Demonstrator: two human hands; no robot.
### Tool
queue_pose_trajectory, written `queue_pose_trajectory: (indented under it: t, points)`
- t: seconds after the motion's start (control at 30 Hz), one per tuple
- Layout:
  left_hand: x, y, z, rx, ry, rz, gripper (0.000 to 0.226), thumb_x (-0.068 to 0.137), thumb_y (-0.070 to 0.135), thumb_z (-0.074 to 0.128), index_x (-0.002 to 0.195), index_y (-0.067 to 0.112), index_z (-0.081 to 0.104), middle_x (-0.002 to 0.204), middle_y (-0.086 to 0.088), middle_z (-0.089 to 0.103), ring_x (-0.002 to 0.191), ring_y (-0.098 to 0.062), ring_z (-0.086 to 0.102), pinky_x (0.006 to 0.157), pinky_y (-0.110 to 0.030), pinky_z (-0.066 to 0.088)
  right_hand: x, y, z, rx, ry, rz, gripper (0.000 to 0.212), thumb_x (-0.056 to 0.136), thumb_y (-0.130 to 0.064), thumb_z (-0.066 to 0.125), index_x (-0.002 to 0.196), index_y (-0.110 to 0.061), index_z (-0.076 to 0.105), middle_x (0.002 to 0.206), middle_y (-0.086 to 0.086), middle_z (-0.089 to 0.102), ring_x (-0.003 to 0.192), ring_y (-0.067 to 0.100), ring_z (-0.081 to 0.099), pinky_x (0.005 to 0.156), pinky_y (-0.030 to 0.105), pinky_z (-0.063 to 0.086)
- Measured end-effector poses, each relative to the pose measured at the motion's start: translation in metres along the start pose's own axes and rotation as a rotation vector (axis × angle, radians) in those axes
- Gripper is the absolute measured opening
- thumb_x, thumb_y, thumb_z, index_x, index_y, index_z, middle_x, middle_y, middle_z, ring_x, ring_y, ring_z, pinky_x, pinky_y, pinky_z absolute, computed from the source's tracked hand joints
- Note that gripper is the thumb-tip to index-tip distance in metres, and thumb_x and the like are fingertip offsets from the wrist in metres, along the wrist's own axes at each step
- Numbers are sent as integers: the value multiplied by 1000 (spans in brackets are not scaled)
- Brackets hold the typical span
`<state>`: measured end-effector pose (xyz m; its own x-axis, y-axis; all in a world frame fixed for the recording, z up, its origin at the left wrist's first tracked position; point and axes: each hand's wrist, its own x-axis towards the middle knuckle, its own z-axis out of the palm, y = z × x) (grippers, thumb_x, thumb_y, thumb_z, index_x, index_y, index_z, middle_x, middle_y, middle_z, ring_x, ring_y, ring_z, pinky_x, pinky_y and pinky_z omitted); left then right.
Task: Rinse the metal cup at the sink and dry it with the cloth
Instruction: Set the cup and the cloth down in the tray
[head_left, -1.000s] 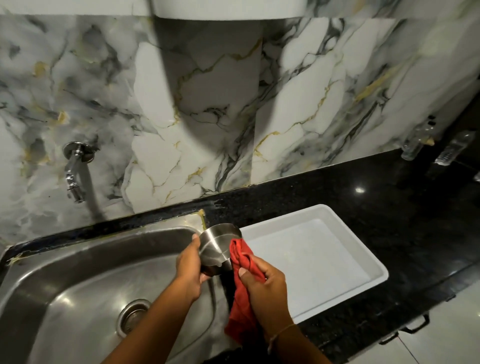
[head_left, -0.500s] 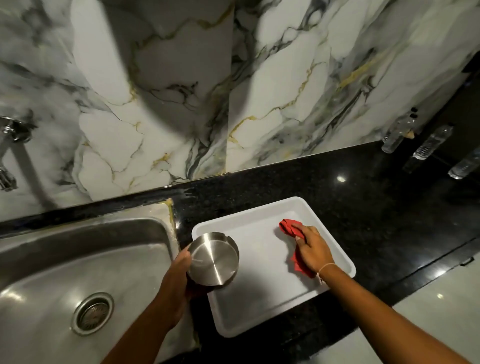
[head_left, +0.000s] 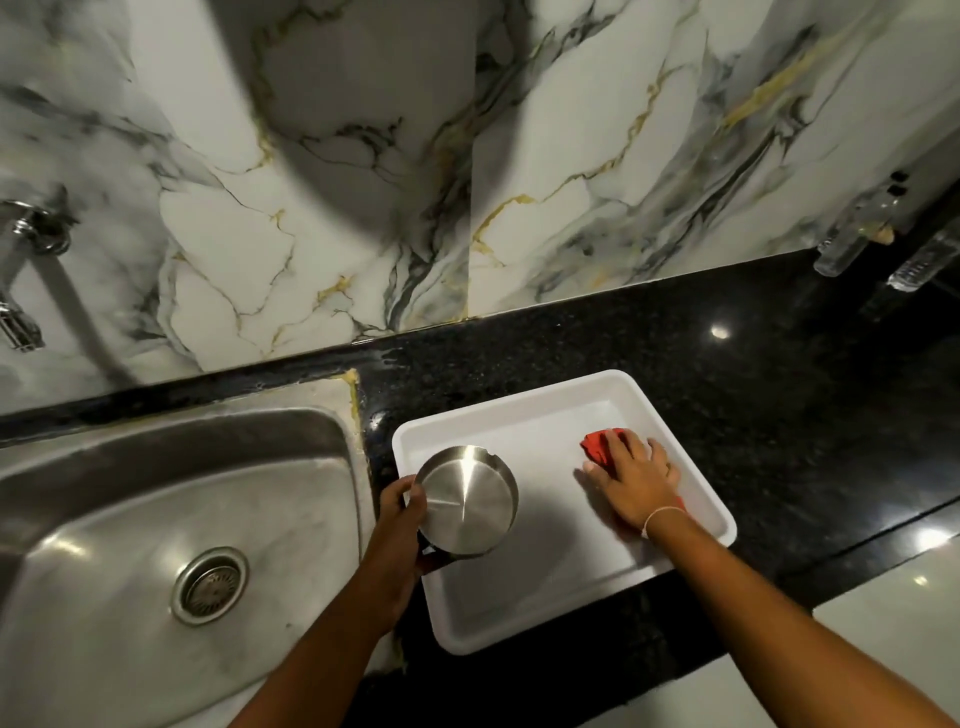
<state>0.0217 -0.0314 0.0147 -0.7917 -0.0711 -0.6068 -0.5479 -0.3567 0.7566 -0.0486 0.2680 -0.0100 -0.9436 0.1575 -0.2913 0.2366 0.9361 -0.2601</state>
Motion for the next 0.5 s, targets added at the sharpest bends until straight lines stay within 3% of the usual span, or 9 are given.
queue_pose_trajectory:
  t: [0.07, 0.13, 0.2, 0.3, 0.4, 0.5]
  points:
    - [3, -1, 7, -13, 8, -5, 12, 103, 33, 45, 112, 28, 52, 120, -3, 51, 107, -28, 57, 71, -50, 64, -26, -32, -5, 395, 37, -40, 55, 102, -49, 43, 151, -24, 39, 162, 4, 36, 149, 32, 29, 124, 53, 22]
    - [3, 1, 15, -7, 12, -9, 4, 103, 30, 47, 104, 28, 50, 115, -4, 49, 101, -27, 57, 68, -48, 63, -56, -65, -5, 963, -99, 13, 47, 106, -41, 39, 146, -20, 47, 154, 1, 47, 143, 24, 42, 122, 49, 32]
    - [2, 4, 22, 32, 10, 11, 2, 102, 30, 48, 100, 29, 48, 112, -3, 49, 97, -26, 58, 59, -40, 62, -78, -88, -5, 1248, -260, 82, 49, 106, -47, 31, 140, -22, 56, 140, -7, 58, 130, 17, 53, 107, 42, 48]
    - [4, 5, 29, 92, -7, 36, 5, 102, 34, 47, 100, 29, 46, 112, -1, 49, 100, -25, 59, 63, -39, 62, -83, -101, -6, 1346, -308, 133, 48, 105, -50, 31, 127, -26, 66, 119, -7, 68, 110, 10, 61, 79, 31, 55]
    - [7, 9, 32, 208, -25, 47, 25, 103, 45, 38, 108, 27, 55, 111, -2, 60, 105, -24, 63, 74, -35, 58, -72, -96, 1, 1334, -293, 131, 43, 106, -46, 30, 115, -27, 67, 107, -7, 68, 98, 5, 60, 74, 27, 53]
    - [13, 10, 36, 328, -42, -7, 51, 101, 57, 25, 96, 28, 67, 104, -5, 70, 106, -24, 65, 89, -37, 55, -61, -87, 10, 1331, -283, 164, 42, 106, -47, 30, 100, -32, 68, 99, -8, 69, 90, 2, 62, 68, 22, 53]
